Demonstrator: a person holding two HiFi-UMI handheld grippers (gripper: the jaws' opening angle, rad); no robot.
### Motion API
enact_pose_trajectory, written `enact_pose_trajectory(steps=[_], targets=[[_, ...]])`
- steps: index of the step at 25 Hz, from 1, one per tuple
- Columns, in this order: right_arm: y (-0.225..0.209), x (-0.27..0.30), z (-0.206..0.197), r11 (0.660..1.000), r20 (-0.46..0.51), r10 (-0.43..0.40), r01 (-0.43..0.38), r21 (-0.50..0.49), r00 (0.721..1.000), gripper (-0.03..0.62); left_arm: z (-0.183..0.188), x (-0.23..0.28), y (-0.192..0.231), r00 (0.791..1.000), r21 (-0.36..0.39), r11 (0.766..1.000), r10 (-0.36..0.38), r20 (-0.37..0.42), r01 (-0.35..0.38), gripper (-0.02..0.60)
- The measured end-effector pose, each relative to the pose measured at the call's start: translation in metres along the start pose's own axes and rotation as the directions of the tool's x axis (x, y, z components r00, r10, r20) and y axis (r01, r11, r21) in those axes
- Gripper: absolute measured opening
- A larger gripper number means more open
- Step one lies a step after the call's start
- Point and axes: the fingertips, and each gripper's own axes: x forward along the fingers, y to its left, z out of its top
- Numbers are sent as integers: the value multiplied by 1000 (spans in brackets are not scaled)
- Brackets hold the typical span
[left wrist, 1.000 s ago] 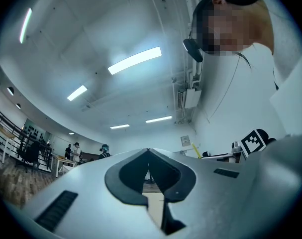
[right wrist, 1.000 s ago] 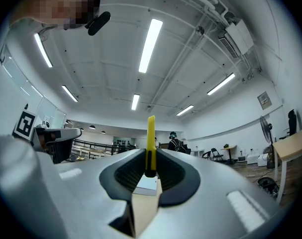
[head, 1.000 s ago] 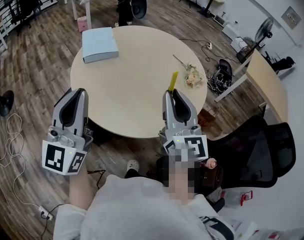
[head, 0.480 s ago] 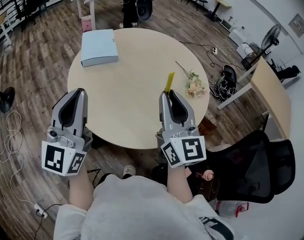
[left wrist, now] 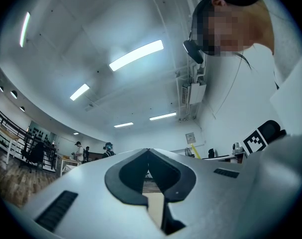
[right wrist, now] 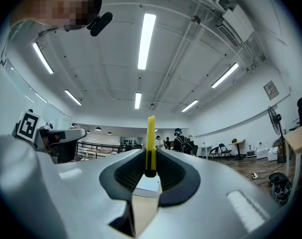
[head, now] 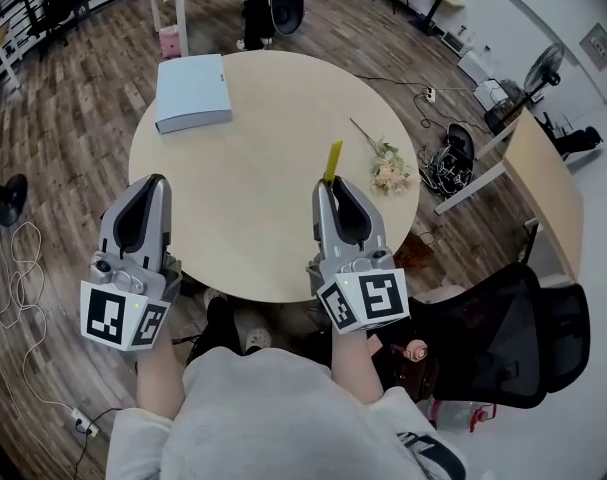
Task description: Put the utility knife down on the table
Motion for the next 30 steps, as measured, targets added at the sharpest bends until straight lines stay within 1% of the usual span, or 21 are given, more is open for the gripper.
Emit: enact_pose_trajectory(steps=[4,6,15,19,26,30], targets=[[-10,11,-4,1000,-1,-30,30,0,1000,74,-7,17,8,1000,-17,1000,-25,3,25,8],[-14,19,-4,999,0,-44,44,1,999,74,-9,25,15,999,-14,999,-36,0,36,8],[-16,71,-7,997,4,-74,74,-15,997,74,-14,68,59,997,-27,997,-75,19,76,8],[-18,97,-11,996,-2,-88,88,-16,996,74,-20,87,78,995,-31,995,-96,15,96,8],[-16,136,-30,995,-27,-99,99,-18,995,74,-36,112,110,993,-45,992,-120,4,120,8],[-19,151,-43,993,-53,-117,117,-12,992,75,-45,126,119,990,-51,989,-142,-8,142,9]])
